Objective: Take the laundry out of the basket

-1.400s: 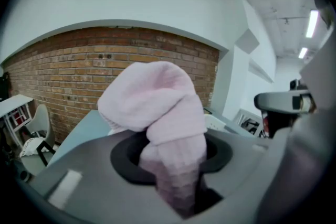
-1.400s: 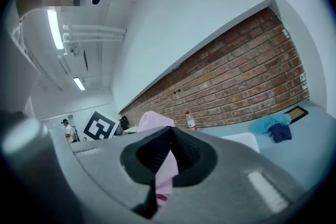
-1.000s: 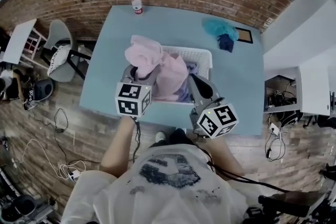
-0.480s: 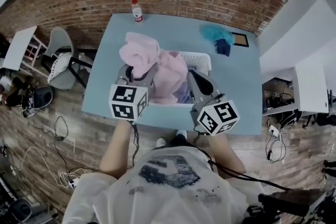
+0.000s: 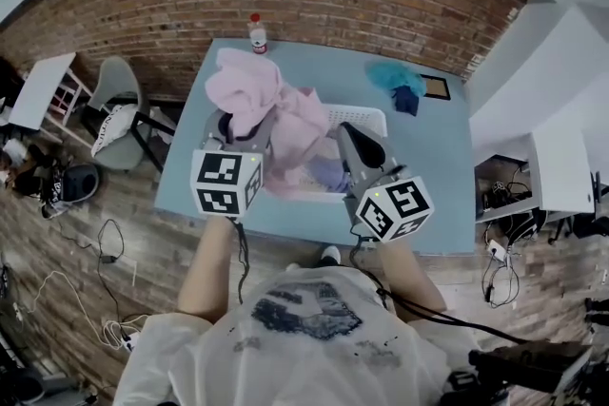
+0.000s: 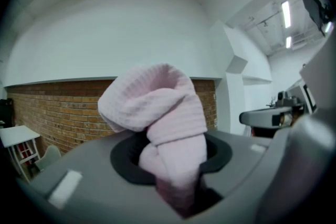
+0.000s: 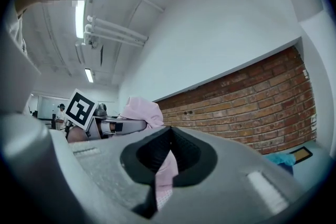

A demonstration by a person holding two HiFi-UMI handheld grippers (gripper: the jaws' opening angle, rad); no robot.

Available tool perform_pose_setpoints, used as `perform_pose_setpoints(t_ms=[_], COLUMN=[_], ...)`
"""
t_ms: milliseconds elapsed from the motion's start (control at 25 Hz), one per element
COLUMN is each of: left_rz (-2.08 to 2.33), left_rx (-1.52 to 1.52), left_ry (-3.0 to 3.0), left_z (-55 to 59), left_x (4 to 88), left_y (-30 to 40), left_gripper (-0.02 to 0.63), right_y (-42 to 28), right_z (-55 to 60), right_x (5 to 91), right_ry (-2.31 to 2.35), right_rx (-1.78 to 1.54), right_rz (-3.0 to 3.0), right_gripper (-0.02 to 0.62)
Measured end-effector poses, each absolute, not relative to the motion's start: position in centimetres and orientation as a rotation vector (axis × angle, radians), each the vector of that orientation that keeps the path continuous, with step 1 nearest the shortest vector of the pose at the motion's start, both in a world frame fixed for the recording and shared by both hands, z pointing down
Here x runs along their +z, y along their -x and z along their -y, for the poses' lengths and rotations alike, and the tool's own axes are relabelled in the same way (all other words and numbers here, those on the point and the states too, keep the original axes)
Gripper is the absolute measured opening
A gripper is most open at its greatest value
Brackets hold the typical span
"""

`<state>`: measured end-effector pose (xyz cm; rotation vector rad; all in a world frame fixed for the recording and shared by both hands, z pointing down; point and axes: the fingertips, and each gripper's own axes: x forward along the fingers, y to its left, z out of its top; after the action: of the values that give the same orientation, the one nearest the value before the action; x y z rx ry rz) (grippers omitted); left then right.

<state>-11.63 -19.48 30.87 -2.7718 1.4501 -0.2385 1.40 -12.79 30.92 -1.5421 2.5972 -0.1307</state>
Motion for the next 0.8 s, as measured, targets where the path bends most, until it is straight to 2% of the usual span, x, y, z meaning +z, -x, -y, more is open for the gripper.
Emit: perform_pose_setpoints(t_ms=[320,800], left_rz=[-1.510,-1.695], left_rx=[-0.207,-0.275], left_ry=[2.712,2.637], left_z=[18.6,18.3], left_x=[29.3,31.4], left_y=[15.1,23.7], left_gripper=[0.169,0.169], right_y=[1.6,9.3], right_z=[12.6,13.3], right_x=[29.6,30.4], right_ry=[1.470,1.309], right_rx=[-0.085,-0.117], right_rz=[-2.619,-2.706], right_gripper=[-0.002,-0.002])
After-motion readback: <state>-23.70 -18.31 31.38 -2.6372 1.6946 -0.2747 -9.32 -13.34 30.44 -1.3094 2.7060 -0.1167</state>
